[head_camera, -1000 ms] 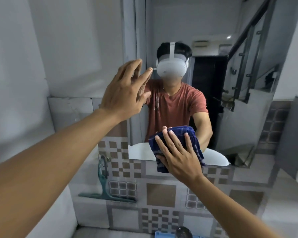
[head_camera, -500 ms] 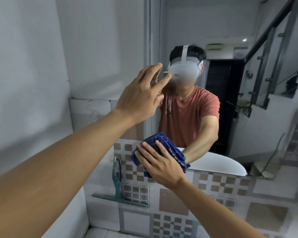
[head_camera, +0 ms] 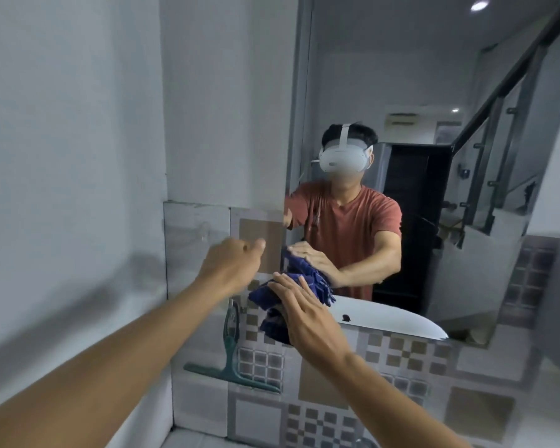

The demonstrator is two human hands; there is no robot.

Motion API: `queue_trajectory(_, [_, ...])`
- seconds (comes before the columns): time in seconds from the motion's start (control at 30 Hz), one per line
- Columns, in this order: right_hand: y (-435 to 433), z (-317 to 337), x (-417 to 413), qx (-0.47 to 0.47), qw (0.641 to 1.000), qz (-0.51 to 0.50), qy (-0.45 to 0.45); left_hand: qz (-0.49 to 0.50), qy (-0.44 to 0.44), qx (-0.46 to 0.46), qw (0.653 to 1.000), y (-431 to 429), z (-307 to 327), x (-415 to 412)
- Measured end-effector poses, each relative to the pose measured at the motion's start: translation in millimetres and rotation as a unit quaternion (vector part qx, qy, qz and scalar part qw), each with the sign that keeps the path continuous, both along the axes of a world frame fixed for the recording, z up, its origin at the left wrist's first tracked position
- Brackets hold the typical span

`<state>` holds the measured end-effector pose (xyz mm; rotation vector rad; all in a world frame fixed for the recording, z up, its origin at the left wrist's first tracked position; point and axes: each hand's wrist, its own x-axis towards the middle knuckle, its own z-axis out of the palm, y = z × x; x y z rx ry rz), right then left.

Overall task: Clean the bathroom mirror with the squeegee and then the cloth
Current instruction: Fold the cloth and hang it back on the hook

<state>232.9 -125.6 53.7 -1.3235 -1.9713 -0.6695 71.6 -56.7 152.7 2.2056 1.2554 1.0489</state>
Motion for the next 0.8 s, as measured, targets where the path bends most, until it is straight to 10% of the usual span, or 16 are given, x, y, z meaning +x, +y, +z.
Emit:
queue_trajectory(0.17, [-17.5,14.1,-22.1,0.0,0.993,0.051,0.103,-0.138,-0.124,-0.299,0.936,-28.5,-10.1,-27.4])
queue_trajectory(0.8, [3.7,87.1,-78.1,-0.181,0.917,0.095,0.343,-0.071,-0.018,0.034,0.997,-4.1,41.6,-115.3])
